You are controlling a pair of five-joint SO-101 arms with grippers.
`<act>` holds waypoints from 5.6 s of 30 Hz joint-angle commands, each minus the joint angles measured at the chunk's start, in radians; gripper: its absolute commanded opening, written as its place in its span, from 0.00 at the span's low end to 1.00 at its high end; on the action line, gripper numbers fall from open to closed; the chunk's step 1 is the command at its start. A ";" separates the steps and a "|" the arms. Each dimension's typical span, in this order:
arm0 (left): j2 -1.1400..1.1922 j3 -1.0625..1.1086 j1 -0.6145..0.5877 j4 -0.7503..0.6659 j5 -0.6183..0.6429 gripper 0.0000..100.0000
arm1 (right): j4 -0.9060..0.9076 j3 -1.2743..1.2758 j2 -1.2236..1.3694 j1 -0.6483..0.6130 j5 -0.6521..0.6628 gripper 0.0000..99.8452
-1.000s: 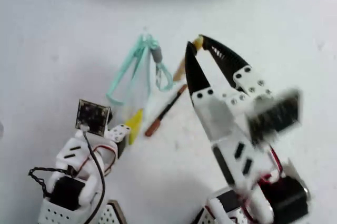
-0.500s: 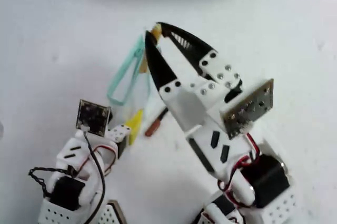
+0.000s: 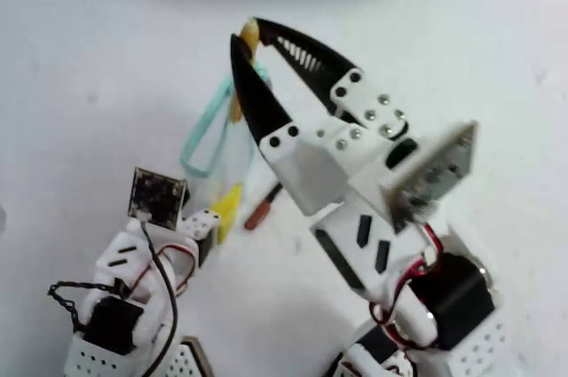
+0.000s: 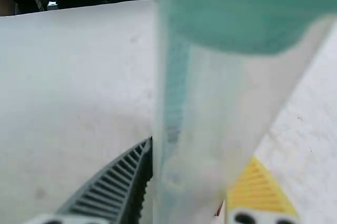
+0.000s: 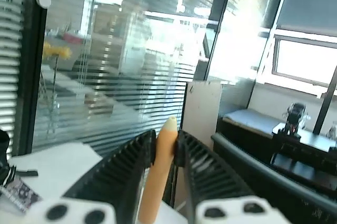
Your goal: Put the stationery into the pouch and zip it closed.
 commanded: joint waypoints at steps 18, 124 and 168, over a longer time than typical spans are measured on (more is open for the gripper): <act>-0.008 -0.057 0.012 0.006 -0.002 0.23 | 0.196 -0.061 0.197 -0.031 0.017 0.02; -0.010 -0.118 0.073 -0.012 -0.002 0.09 | 0.420 -0.219 1.371 0.495 -0.523 0.02; -0.008 -0.035 0.102 -0.011 -0.092 0.10 | 0.814 -0.439 0.087 0.317 -0.241 0.02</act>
